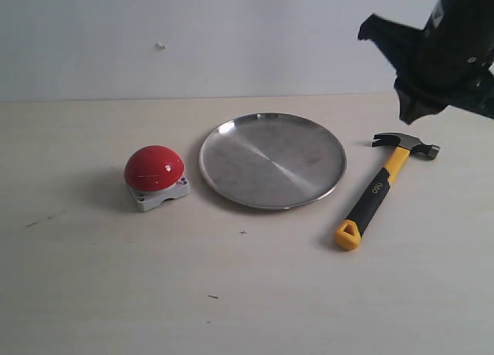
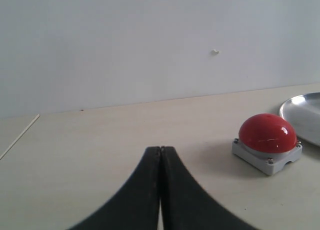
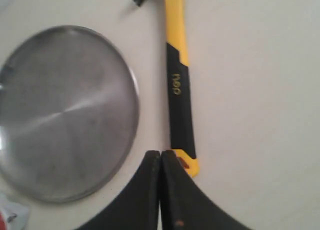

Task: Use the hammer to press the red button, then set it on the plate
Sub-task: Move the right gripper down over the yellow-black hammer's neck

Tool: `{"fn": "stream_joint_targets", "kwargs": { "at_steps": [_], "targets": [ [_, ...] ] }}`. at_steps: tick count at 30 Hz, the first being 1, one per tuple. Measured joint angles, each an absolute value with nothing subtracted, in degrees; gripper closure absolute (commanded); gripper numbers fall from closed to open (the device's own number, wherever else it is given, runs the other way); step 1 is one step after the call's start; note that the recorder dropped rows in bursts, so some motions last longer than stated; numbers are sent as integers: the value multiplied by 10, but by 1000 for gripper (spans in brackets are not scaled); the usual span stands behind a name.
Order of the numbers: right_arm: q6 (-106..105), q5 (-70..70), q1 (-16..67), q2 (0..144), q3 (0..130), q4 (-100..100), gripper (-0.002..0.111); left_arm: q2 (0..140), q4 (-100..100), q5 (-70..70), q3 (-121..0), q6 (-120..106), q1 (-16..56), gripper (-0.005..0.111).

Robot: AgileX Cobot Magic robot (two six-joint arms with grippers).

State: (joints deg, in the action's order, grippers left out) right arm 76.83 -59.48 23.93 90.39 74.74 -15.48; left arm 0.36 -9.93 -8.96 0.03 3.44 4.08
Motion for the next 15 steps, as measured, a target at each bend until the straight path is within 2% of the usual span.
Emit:
{"fn": "stream_joint_targets", "kwargs": {
  "at_steps": [7, 15],
  "targets": [
    [774, -658, 239, 1047, 830, -151, 108, 4, -99, -90, 0, 34, 41, 106],
    [774, -538, 239, 1120, 860, -148, 108, 4, -99, -90, 0, 34, 41, 106]
  ]
}}
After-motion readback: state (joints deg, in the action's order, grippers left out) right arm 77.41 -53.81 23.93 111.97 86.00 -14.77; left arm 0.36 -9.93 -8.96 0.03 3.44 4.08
